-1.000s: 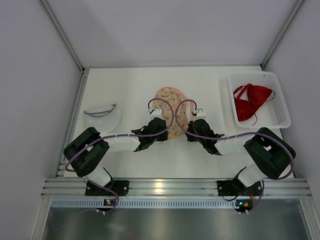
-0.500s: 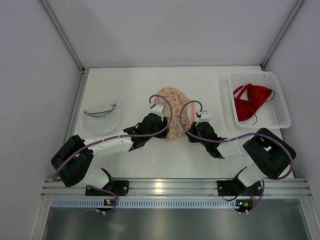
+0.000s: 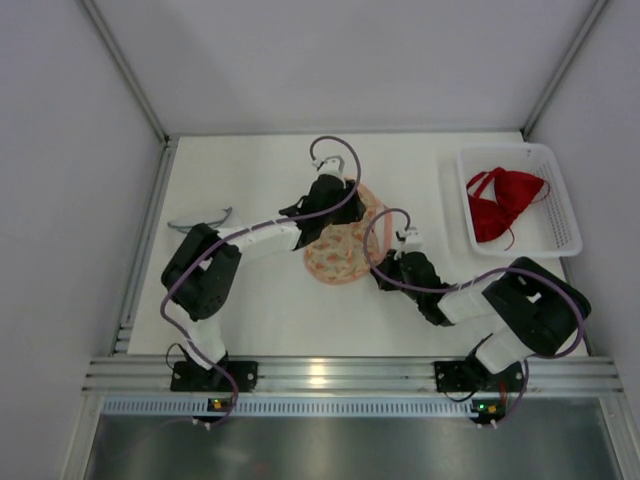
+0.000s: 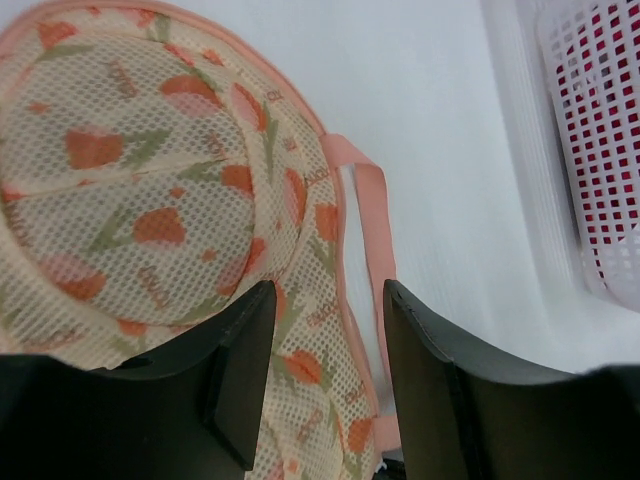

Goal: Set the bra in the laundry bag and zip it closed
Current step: Zip the laundry bag at the center of the board.

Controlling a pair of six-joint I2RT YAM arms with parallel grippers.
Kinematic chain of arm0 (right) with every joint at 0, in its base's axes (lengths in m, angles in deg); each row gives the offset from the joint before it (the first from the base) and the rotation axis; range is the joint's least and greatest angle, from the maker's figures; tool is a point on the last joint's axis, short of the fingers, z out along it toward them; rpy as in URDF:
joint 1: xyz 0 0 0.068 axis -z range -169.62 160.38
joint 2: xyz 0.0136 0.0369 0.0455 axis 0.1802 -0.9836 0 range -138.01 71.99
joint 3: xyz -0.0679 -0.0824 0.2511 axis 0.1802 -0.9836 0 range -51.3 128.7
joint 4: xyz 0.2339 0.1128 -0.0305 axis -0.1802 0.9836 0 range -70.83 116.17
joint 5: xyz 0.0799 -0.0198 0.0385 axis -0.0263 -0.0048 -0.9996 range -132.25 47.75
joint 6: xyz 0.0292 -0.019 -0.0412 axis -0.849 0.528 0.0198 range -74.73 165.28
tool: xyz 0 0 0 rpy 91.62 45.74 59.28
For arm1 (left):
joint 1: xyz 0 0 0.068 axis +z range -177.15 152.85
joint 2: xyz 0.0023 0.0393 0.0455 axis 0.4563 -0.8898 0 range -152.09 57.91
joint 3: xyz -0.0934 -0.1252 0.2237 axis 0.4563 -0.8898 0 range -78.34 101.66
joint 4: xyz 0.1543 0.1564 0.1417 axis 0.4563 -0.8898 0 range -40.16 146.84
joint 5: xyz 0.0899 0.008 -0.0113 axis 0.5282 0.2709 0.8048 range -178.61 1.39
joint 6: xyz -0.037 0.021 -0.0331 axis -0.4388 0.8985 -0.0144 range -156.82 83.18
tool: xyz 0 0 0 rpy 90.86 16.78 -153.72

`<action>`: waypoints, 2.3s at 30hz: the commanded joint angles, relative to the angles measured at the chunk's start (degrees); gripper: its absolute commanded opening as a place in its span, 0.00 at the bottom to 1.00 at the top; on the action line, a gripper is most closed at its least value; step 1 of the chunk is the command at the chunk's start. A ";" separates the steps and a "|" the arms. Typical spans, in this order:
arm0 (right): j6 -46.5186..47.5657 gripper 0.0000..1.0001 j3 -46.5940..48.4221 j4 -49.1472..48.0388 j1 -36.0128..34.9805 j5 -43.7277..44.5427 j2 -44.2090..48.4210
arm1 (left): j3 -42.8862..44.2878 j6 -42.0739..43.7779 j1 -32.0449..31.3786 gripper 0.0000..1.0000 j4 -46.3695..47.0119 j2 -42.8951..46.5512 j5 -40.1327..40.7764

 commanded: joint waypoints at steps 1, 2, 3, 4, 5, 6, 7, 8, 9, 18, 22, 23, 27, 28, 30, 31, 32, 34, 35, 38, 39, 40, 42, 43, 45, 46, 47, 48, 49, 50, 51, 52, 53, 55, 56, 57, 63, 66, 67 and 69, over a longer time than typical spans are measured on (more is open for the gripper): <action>-0.17 0.00 -1.28 -0.59 0.52 -0.63 -0.78 | 6.92 -1.80 -2.02 0.54 1.51 -5.89 -3.97; -0.08 0.00 -1.28 -0.59 0.52 -0.63 -0.87 | 7.98 -2.15 -2.63 0.54 1.51 -7.14 -4.58; -0.16 0.00 -1.20 -0.50 0.61 -0.63 -0.78 | 9.99 -2.68 -2.81 0.55 1.60 -8.37 -4.76; -0.17 0.00 -1.28 -0.50 0.52 -0.63 -0.87 | 10.79 -2.94 -3.08 0.56 1.60 -10.64 -4.94; -0.25 0.00 -1.20 -0.50 0.52 -0.63 -0.87 | 11.67 -3.21 -3.52 0.58 1.60 -11.71 -5.20; -0.34 0.00 -1.20 -0.59 0.52 -0.63 -0.87 | 13.07 -3.82 -3.69 0.60 1.77 -13.46 -5.38; -0.34 0.00 -1.11 -0.33 0.52 -0.63 -0.87 | 13.52 -3.74 -3.96 0.64 2.21 -14.17 -5.29; -0.25 0.00 -1.11 -0.32 0.52 -0.54 -0.87 | 14.48 -3.83 -4.57 0.65 2.12 -14.96 -4.42; -0.43 0.00 -1.11 -0.32 0.43 -0.54 -0.87 | 14.93 -4.00 -4.84 0.66 2.21 -15.58 -3.63; -0.25 0.00 -0.93 0.73 0.52 -0.28 0.45 | 18.45 -7.43 -6.42 0.67 -0.34 -22.17 1.56; -0.43 0.00 -1.11 0.73 0.52 -0.10 1.24 | 20.55 -7.17 -7.56 0.66 -1.04 -24.72 3.67; -0.43 0.00 -1.28 0.56 0.52 -0.19 1.24 | 21.34 -7.25 -8.08 0.66 -1.39 -25.25 4.28; -0.43 0.00 -1.63 0.82 0.61 -0.10 2.03 | 22.49 -10.06 -8.53 0.63 -2.27 -27.80 5.25; -0.43 0.00 -1.72 0.73 0.52 -0.10 2.21 | 22.75 -10.41 -8.62 0.61 -3.23 -28.24 5.95; -0.34 0.00 -1.99 0.82 0.52 0.16 2.73 | 23.89 -11.47 -8.79 0.56 -4.64 -29.38 8.41; -0.52 0.00 -1.99 0.99 0.52 0.08 2.91 | 24.16 -11.91 -8.79 0.54 -5.86 -29.73 9.38; -0.43 0.00 -1.99 0.91 0.52 0.08 3.00 | 24.51 -12.26 -8.79 0.48 -6.48 -30.09 10.17; -0.34 0.00 -2.07 0.91 0.52 0.08 3.17 | 24.60 -13.32 -8.79 0.41 -7.54 -30.53 13.25; -0.34 0.00 -2.16 0.91 0.43 0.08 3.26 | 24.51 -13.49 -8.79 0.32 -7.63 -30.62 14.04; -0.34 0.00 -2.08 0.82 0.43 0.25 3.26 | 24.60 -13.85 -8.71 0.12 -7.11 -31.23 14.75; -0.34 0.00 -2.07 0.82 0.52 0.17 3.26 | 24.51 -13.50 -8.71 0.00 -6.58 -30.97 14.14; -0.34 0.00 -2.16 0.82 0.52 0.25 3.35 | 23.99 -12.97 -8.53 0.00 -5.36 -30.53 12.05; -0.34 0.00 -2.42 0.91 0.52 0.60 3.52 | 21.19 -12.01 -8.18 0.00 -0.79 -27.91 9.84; -0.43 0.00 -2.51 0.82 0.43 0.78 3.61 | 20.04 -11.74 -7.92 0.00 0.53 -26.59 7.91; -0.52 0.00 -2.60 1.08 0.52 0.96 3.79 | 15.48 -11.04 -6.51 0.00 5.43 -22.30 5.79; -0.52 0.00 -2.78 1.00 0.61 1.13 3.79 | 13.81 -10.95 -5.12 0.00 6.94 -20.79 2.91; -0.60 0.00 -2.78 0.91 0.52 1.13 3.88 | 10.92 -10.77 -4.23 0.00 8.44 -19.21 1.58; -0.60 0.00 -2.86 0.99 0.52 1.13 3.88 | 9.76 -9.90 -3.44 0.00 10.28 -16.41 0.17; -0.69 0.00 -2.87 0.91 0.52 1.13 3.79 | 7.57 -9.19 -2.13 0.00 11.25 -14.81 -2.45; -0.61 0.00 -2.78 0.99 0.52 1.13 3.79 | 6.77 -7.62 -1.68 0.00 11.61 -12.10 -3.52; -0.60 0.00 -2.69 1.08 0.52 1.22 3.79 | 6.06 -6.91 -1.33 0.00 11.70 -10.77 -5.01; -0.60 0.00 -2.60 1.17 0.52 1.22 3.44 | 5.27 -6.29 -0.80 0.00 12.14 -9.54 -6.33; -0.43 0.00 -2.43 1.17 0.52 1.22 3.26 | 3.53 -6.46 -0.53 0.00 12.40 -7.09 -9.91; -0.43 0.00 -2.16 1.17 0.52 1.22 2.48 | -0.33 -7.07 0.34 0.00 14.68 -4.79 -12.49; -0.69 0.00 -1.90 1.08 0.52 1.04 2.12 | -1.58 -7.51 0.52 0.00 15.39 -2.52 -13.80; -0.69 0.00 -1.81 1.08 0.52 0.87 1.77 | -2.63 -7.26 0.87 0.00 15.40 -1.45 -13.55; -0.52 0.00 -0.50 2.13 0.52 0.52 0.63 | -11.25 -5.76 2.89 0.00 14.78 4.88 -14.60; 0.01 0.00 0.12 2.93 0.43 0.52 0.71 | -13.89 -2.96 3.69 0.00 11.89 6.12 -14.69; 0.01 0.00 0.12 2.75 0.43 0.60 0.80 | -14.33 -2.43 3.77 0.00 10.92 6.21 -14.35; 0.19 0.00 0.30 3.10 0.52 0.60 0.89 | -14.60 -0.58 3.95 0.00 7.59 6.38 -13.73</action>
